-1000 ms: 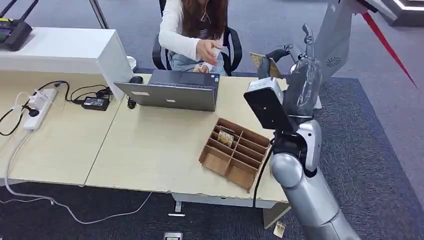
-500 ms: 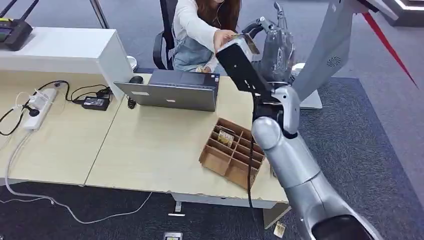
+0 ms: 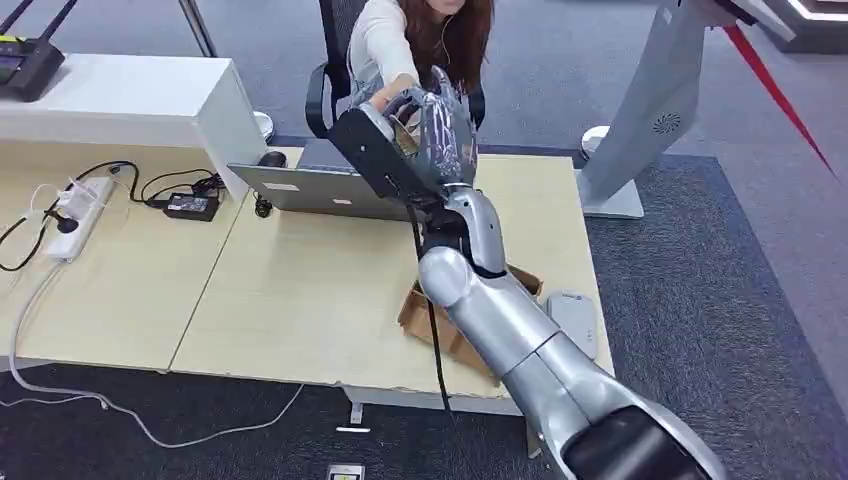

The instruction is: Pass the card to the sensor for recognition and then transmit it.

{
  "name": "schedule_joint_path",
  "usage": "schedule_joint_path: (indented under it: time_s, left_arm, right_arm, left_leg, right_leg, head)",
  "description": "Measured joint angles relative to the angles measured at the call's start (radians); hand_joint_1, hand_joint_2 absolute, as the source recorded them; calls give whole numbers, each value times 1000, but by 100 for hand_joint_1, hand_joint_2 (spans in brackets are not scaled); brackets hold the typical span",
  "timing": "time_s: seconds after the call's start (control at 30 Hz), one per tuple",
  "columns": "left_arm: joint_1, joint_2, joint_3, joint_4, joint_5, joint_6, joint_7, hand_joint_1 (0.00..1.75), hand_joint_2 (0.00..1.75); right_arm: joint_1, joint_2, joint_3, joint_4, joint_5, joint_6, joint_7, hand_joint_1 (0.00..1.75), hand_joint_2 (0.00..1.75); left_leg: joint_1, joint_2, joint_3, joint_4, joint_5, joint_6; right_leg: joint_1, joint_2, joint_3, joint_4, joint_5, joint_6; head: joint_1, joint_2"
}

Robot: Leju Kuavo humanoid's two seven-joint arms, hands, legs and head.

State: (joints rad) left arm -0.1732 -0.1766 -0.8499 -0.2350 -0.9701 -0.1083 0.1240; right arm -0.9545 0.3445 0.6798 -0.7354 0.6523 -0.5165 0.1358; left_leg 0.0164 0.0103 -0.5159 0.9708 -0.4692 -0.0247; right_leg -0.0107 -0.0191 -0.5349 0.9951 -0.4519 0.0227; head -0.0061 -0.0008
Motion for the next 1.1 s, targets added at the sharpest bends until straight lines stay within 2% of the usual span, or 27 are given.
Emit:
schedule_joint_path:
  time_s: [0.33,0.53,0.63,0.8,0.83,0.87,0.9,1.0,1.1]
  left_arm:
    - [0,0,-2,0,0,-2,0,0,0]
    - [0,0,-2,0,1,-5,7,0,0]
    - [0,0,-3,0,0,-5,8,0,0]
    - [-1,-2,-3,1,1,-2,32,0,0]
    - [-1,-2,-3,1,2,0,34,0,0]
    - [-1,-2,-3,1,3,1,34,0,0]
    - [-1,-2,-3,1,3,1,35,0,0]
    - [-1,-2,-3,1,3,1,34,0,0]
    - [-1,-3,-3,1,5,1,32,0,0]
  right_arm:
    - [-19,11,63,69,-20,-5,-1,175,175]
    - [-21,17,131,92,-174,-31,6,175,175]
    - [-20,20,183,100,-297,-68,-11,175,175]
    - [-17,21,253,99,-358,-111,-22,175,175]
    - [-16,21,267,98,-362,-114,-21,21,175]
    - [-16,21,280,96,-370,-115,-21,0,175]
    - [-16,21,290,95,-373,-116,-21,0,0]
    - [-16,21,316,90,-410,-121,-30,0,0]
    - [-16,21,328,90,-454,-125,-77,0,0]
  left_leg:
    - [0,0,0,0,0,0]
    - [0,0,-1,0,0,0]
    - [0,0,-2,0,0,0]
    - [0,0,-2,0,-1,0]
    - [0,0,-2,0,-1,0]
    - [0,0,-2,0,-1,0]
    - [0,0,-2,0,-1,0]
    - [0,0,-1,0,-1,0]
    - [0,0,-1,0,0,0]
  right_leg:
    - [0,0,0,0,0,0]
    - [0,0,-1,0,0,0]
    - [0,0,-2,0,0,0]
    - [0,0,-2,0,0,0]
    - [0,0,-2,0,0,0]
    - [0,0,-2,0,0,0]
    - [0,0,-2,0,0,0]
    - [0,0,-2,0,0,0]
    - [0,0,-2,0,0,0]
  head:
    - [0,0]
    - [0,0]
    - [0,0]
    - [0,0]
    - [0,0]
    - [0,0]
    - [0,0]
    - [0,0]
    - [0,0]
